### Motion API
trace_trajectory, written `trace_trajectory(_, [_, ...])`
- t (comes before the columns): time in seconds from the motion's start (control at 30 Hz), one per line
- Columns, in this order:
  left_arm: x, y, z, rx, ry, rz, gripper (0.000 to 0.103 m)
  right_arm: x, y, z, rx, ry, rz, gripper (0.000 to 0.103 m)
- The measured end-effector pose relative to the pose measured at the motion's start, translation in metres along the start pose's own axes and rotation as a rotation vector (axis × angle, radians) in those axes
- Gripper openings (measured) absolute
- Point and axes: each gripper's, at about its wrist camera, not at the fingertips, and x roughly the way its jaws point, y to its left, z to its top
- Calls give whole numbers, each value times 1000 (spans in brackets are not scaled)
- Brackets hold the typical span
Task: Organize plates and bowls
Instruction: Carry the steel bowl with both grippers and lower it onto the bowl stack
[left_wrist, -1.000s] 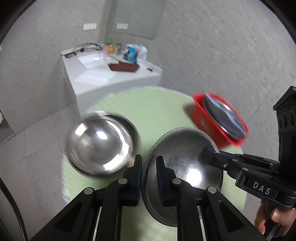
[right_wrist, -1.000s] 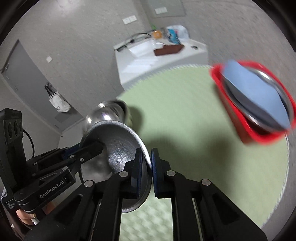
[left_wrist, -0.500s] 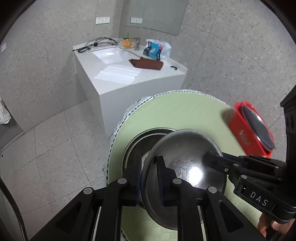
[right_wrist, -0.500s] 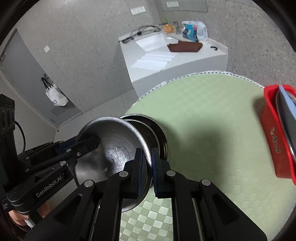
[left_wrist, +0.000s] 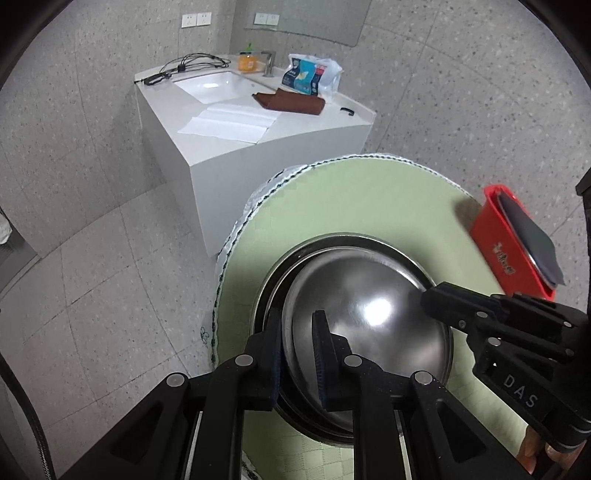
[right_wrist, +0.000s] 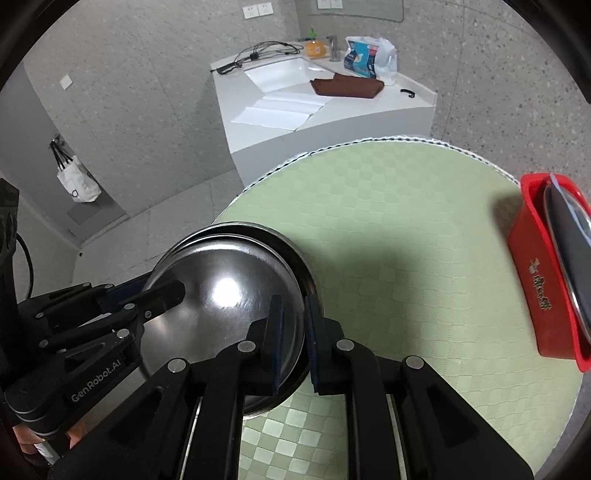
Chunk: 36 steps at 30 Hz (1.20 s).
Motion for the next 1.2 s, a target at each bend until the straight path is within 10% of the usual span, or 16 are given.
trace_trajectory(0.3, [-8, -8, -6, 6, -34, 1, 25, -2, 0, -3, 10, -26, -23, 16])
trace_trajectory(0.7, [-29, -3, -25, -27, -129, 61, 63, -7, -10, -8, 80, -55, -45, 47])
trace_trajectory(1.03, [8, -5, -38, -68, -34, 33, 60, 25, -25, -19, 189, 53, 65, 53])
trace_trajectory(1.2, [20, -3, -29, -71, -18, 43, 32, 37, -29, -23, 223, 100, 152, 48])
